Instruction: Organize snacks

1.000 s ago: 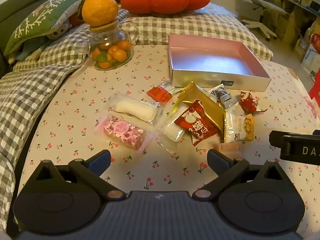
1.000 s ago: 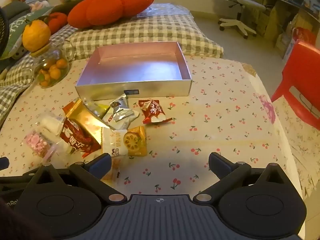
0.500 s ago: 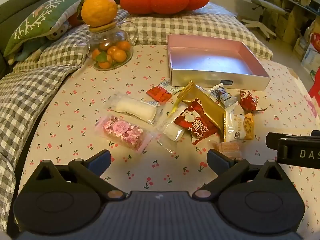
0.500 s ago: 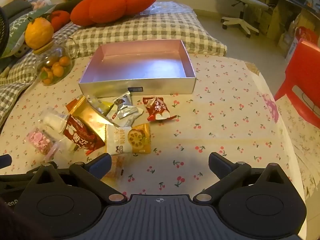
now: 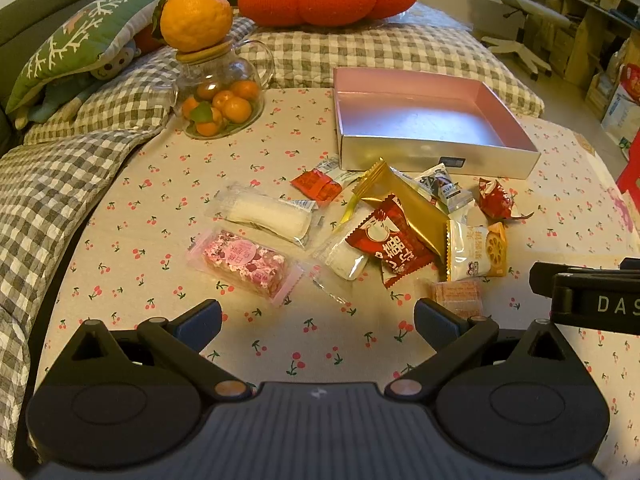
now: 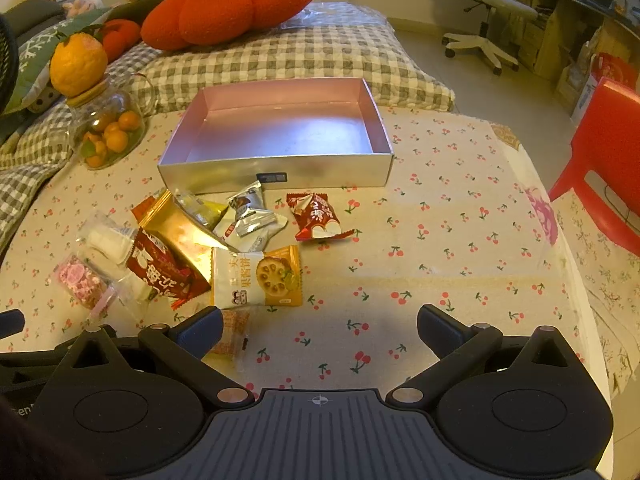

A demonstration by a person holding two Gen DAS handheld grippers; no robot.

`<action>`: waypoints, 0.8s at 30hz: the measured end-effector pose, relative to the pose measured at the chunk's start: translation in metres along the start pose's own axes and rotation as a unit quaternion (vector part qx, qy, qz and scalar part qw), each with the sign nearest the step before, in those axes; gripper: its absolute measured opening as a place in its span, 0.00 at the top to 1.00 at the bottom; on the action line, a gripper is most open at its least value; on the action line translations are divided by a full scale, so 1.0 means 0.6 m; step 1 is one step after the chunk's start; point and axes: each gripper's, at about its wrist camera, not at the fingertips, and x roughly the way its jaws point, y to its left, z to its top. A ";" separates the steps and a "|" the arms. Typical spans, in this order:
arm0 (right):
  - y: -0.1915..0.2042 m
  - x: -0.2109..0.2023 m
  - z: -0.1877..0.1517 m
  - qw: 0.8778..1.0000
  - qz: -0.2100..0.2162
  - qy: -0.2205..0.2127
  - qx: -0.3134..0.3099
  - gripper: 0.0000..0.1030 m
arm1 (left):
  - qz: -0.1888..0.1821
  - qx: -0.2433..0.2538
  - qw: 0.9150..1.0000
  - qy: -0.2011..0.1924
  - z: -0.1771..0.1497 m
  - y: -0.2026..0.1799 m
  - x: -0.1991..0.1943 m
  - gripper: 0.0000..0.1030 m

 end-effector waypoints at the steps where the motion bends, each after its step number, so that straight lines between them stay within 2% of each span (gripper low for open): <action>1: 0.000 0.000 0.000 1.000 0.000 0.000 0.000 0.00 | 0.000 0.000 1.000 0.000 0.000 0.000 0.000 0.00; 24: 0.001 -0.002 0.001 1.000 -0.002 -0.002 -0.002 0.00 | -0.001 0.000 1.000 0.002 -0.002 -0.004 0.001 0.00</action>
